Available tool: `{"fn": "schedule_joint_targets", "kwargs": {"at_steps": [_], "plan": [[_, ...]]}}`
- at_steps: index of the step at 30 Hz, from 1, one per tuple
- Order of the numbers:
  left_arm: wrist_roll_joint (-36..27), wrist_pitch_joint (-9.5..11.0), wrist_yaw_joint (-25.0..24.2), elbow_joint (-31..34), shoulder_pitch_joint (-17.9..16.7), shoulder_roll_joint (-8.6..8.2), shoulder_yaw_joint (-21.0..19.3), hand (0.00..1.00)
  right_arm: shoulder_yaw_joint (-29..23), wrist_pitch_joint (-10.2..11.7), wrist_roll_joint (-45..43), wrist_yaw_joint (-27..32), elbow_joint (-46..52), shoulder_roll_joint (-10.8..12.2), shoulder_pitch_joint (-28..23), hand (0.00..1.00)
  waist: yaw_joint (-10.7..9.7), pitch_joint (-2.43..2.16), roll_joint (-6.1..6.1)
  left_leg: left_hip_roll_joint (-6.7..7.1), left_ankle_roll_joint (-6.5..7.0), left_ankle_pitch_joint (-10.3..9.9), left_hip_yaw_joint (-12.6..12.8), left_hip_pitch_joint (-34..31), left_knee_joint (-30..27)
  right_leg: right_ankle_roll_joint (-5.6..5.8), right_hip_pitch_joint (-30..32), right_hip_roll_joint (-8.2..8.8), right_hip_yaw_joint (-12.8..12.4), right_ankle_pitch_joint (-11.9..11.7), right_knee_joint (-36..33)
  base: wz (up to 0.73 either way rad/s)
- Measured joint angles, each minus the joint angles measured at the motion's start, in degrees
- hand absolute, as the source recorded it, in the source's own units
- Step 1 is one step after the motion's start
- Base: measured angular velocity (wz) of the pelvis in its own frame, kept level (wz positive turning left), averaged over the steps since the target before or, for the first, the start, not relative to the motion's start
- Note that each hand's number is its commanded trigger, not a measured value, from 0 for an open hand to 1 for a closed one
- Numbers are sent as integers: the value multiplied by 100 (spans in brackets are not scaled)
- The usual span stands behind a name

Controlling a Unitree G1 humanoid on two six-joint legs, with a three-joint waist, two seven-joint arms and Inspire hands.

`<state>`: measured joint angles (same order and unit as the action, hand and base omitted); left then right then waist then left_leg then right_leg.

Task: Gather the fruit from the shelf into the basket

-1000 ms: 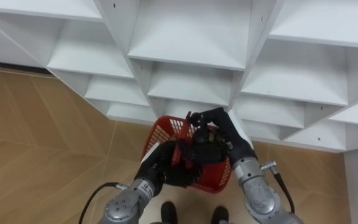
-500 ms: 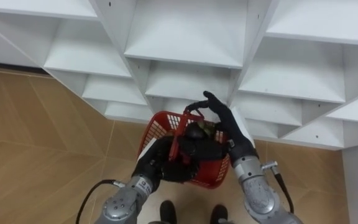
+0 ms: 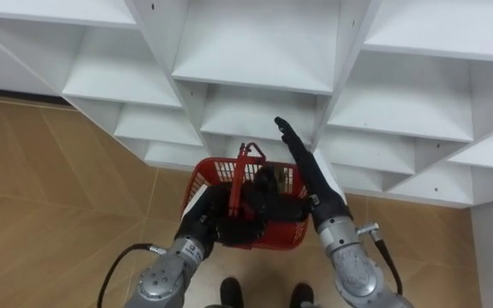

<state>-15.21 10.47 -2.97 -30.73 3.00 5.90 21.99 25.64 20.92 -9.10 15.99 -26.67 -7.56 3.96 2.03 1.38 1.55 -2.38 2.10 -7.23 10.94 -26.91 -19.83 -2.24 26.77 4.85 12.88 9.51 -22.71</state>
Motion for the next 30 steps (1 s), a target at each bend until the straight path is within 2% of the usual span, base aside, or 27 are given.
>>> {"fn": "schedule_joint_targets", "kwargs": {"at_steps": [24, 26, 30], "plan": [[71, 1, 6, 48, 15, 8, -96, 100, -143, 136, -32, -205, -2, -11, -47, 0, -18, 0, 0, -2, -2, -1, -1, 58, 11, 0, -62, -3, -1, 0, 21, 0], [144, 49, 12, 49, 14, 11, -192, 100, -227, 147, -79, -205, -10, -22, -112, 0, -14, 0, 0, -2, -2, -1, -1, 59, 15, -2, -64, -5, -1, -2, 26, 0], [132, 341, 124, 83, -16, 79, -433, 100, -282, 92, -135, -181, -193, -263, -364, 0, 8, -3, 5, -8, -2, 0, 2, 77, 45, 4, -97, -32, -18, -27, 93, -1]]}}
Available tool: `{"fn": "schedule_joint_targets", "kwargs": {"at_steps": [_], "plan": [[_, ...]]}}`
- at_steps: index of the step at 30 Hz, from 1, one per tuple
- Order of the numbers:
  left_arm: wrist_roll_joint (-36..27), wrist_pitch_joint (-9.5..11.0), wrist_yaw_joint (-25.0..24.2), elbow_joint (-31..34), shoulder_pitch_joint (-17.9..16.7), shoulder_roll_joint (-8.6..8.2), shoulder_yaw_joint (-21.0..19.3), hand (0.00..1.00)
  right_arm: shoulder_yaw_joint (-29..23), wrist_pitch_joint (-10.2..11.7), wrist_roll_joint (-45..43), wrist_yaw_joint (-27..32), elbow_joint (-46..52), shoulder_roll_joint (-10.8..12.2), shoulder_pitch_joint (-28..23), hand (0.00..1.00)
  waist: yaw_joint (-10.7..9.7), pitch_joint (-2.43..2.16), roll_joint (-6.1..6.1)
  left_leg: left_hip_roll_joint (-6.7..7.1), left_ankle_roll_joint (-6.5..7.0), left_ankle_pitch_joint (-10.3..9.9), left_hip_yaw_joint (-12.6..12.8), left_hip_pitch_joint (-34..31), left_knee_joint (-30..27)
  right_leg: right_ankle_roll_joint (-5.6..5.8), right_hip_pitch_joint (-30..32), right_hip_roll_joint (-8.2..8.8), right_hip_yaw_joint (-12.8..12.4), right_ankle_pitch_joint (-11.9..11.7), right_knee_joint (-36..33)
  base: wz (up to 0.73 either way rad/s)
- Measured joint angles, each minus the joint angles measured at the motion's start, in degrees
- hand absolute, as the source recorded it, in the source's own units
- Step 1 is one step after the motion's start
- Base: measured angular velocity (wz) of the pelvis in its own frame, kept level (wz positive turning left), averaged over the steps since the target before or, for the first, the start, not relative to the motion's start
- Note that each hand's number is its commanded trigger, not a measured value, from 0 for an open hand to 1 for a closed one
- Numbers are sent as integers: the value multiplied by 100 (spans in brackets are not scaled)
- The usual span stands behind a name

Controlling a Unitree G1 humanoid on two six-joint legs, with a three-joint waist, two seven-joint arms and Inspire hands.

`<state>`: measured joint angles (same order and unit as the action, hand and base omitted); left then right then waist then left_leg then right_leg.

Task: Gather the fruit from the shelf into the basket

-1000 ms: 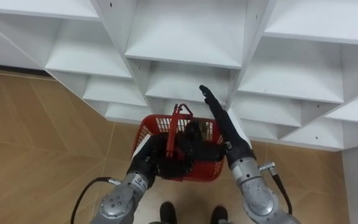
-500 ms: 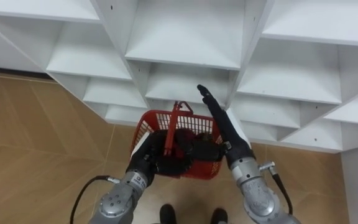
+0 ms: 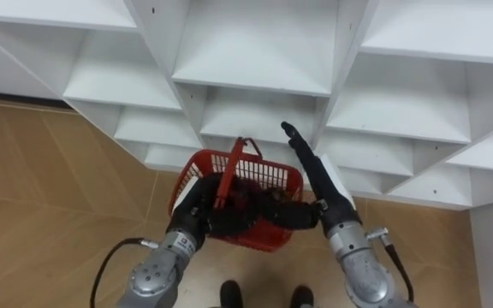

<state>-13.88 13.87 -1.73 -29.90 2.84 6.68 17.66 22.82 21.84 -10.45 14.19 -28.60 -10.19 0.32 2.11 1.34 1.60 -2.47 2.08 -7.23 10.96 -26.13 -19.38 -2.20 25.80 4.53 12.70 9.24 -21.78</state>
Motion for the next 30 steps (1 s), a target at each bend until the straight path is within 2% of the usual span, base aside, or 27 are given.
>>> {"fn": "schedule_joint_targets", "kwargs": {"at_steps": [1, 5, 8, 11, 15, 16, 19, 24, 30], "plan": [[0, 14, 28, 1, -7, 26, -32, 100, 5, -37, -1, -15, -33, -102, -110, 0, 9, 0, 0, 6, 0, 0, 8, 55, 28, 1, -40, 1, -7, 0, 9, -5], [36, 46, 36, -5, -93, 135, -107, 100, -51, -80, -150, -66, -295, -270, -227, 0, 3, -2, -5, 28, -4, 2, 76, 317, 186, 10, -224, 16, -24, 13, 36, -9], [80, 110, 31, -360, -166, 138, -201, 100, -231, -151, -251, -66, -768, -238, -246, 0, -18, -7, -19, 28, -28, -2, 131, 607, 311, 17, -478, -17, -79, 16, 140, -9], [121, 111, 47, -547, -397, 230, -202, 100, -412, -324, -399, -58, -1053, -249, -481, 0, -39, -32, -67, 20, -63, -22, 128, 869, 394, 27, -777, -69, -98, 23, 313, 0], [230, 103, 66, -867, -584, 374, -232, 100, -449, -371, -407, -62, -1142, -286, -729, 0, -52, -48, -115, 21, -114, -70, 112, 1147, 429, 39, -1096, -123, -118, 45, 436, -1], [253, 104, 75, -971, -681, 388, -307, 100, -455, -415, -407, -64, -1143, -287, -819, 0, -48, -64, -142, 23, -119, -74, 116, 1278, 515, 39, -1211, -157, -145, 47, 527, -7], [351, 102, 91, -1362, -868, 393, -450, 100, -552, -445, -406, -116, -1145, -301, -1039, 0, -38, -107, -198, 17, -156, -92, 124, 1546, 613, 37, -1492, -188, -147, 46, 665, -3], [491, 104, 112, -1537, -1387, 419, -566, 100, -803, -441, -358, -136, -1402, -321, -1378, 0, -36, -126, -258, 26, -202, -125, 93, 2099, 855, 62, -2093, -243, -134, 26, 1021, 2], [488, 130, 278, -2025, -1517, 421, -752, 100, -974, -399, -143, -110, -2147, -303, -1448, 0, -17, -113, -240, 47, -237, -160, 81, 2488, 1010, 84, -2505, -270, -118, 26, 1224, 0]]}}
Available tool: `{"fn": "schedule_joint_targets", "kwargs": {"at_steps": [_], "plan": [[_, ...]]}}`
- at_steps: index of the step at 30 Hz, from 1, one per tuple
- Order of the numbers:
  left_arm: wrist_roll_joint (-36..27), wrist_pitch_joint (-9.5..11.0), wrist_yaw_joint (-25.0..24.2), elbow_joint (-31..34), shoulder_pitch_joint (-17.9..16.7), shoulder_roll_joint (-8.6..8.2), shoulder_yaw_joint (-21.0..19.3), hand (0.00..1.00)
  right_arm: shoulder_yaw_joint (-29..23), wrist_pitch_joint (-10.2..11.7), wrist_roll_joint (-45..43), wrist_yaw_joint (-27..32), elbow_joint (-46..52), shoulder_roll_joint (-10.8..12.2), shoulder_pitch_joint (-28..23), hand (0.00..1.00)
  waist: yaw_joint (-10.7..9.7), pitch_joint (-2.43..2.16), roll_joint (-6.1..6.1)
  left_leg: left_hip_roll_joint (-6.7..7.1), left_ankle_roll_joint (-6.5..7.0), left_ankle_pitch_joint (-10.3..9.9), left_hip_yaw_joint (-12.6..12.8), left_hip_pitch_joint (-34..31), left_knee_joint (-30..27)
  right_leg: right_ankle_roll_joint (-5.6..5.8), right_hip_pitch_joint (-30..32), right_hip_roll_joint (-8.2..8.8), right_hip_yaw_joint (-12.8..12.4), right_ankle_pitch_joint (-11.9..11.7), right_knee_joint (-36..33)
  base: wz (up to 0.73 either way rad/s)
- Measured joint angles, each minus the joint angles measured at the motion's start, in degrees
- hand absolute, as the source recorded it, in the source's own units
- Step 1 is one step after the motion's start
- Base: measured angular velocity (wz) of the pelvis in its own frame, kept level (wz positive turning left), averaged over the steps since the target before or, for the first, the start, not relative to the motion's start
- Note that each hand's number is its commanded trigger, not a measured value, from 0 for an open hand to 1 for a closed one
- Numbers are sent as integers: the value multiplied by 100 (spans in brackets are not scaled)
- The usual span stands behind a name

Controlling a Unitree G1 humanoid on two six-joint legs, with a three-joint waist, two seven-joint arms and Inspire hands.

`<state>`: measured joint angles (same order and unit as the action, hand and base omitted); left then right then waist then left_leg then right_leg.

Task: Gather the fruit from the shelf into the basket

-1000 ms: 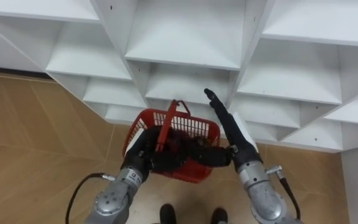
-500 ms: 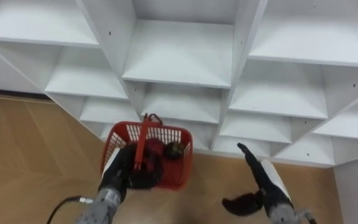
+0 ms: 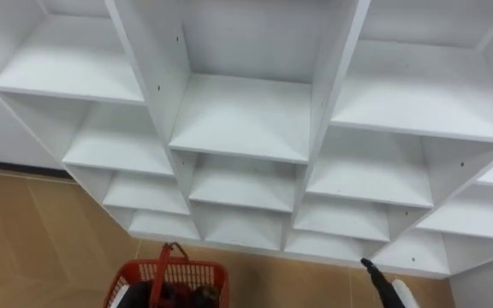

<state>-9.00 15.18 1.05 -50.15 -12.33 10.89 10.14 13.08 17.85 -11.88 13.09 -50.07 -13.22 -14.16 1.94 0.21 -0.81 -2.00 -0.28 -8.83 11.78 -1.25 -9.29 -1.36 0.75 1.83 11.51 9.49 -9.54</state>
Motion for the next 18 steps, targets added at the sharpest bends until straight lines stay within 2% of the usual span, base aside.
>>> {"fn": "schedule_joint_targets", "kwargs": {"at_steps": [4, 9, 14, 18], "plan": [[-15, 17, 77, -365, 1, -13, -262, 100, -112, -21, 513, -5, -462, 79, -36, 0, -10, 9, 8, 2, -18, -34, -10, 174, 49, 9, -218, -16, 8, 8, 103, 0], [-20, 11, 83, -650, -16, -35, -322, 100, -215, -80, 1106, -206, -970, 260, 14, 0, -49, 17, -16, 16, -24, -38, -11, 318, 68, 17, -376, -18, -19, 15, 187, 0], [-38, -64, 70, -792, -37, -116, -439, 100, -546, -289, 1861, -597, -1263, 352, 48, 0, -43, 16, -11, 38, -15, -47, -33, 379, 94, 42, -393, 1, -40, 37, 186, 0], [-27, -268, 58, -958, -14, -149, -770, 100, -781, -547, 2409, -914, -1774, 386, 160, 0, -50, 20, 0, 52, -8, -101, -99, 526, 97, 65, -535, 3, -57, 56, 189, -2]]}}
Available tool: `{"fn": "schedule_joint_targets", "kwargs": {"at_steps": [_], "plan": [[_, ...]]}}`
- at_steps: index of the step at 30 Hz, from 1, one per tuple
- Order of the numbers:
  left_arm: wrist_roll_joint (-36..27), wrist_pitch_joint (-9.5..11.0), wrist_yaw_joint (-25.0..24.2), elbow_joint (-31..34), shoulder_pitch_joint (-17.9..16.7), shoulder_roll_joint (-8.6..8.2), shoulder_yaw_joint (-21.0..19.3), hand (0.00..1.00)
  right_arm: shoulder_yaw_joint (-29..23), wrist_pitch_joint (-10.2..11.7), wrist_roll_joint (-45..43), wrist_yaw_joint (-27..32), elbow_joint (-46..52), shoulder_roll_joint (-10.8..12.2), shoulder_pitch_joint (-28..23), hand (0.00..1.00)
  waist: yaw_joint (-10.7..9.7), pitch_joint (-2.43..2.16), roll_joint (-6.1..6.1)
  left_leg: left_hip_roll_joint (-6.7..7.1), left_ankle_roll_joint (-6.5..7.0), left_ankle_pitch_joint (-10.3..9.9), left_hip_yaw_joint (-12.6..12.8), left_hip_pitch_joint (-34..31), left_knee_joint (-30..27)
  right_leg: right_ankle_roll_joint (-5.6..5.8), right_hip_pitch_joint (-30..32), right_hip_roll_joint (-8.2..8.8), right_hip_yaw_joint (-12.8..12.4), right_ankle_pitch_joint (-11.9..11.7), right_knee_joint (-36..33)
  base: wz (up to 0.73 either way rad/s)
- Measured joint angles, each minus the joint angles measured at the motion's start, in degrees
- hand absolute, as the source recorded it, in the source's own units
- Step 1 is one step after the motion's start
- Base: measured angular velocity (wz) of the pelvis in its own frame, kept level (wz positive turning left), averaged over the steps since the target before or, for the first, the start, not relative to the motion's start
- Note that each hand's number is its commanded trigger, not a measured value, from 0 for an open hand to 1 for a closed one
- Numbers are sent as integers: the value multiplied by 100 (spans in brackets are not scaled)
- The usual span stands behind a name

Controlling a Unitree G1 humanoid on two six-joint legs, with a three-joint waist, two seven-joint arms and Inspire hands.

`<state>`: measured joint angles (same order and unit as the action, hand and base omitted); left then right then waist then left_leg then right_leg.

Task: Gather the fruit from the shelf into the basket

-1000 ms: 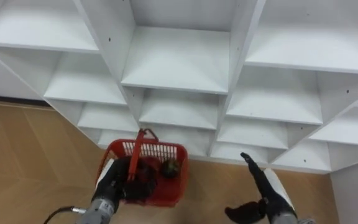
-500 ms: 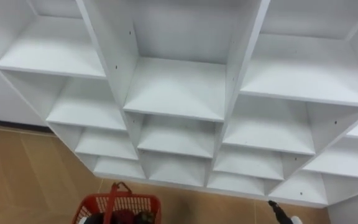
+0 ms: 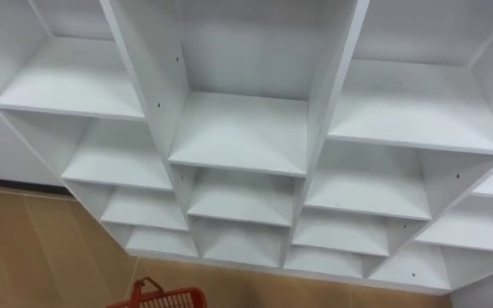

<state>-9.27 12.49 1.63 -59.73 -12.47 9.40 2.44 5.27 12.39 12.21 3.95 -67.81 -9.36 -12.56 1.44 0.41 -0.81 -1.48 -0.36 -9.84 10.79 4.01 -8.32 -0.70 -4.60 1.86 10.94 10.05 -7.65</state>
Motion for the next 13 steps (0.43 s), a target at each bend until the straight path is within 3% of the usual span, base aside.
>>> {"fn": "schedule_joint_targets", "kwargs": {"at_steps": [4, 13], "plan": [[102, -239, -27, -1, -17, -103, -367, 100, -277, -266, 278, -238, -172, 30, 3, 0, -25, 1, 1, 21, 23, -59, -12, 157, 4, 38, -149, -8, -8, 45, -14, 1], [267, -649, -190, -164, -24, -182, -659, 100, -495, -624, 425, -441, -371, 54, 37, 0, -26, -10, 21, 16, 18, -124, -7, 309, 16, 43, -242, -42, -131, 47, -7, -7]]}}
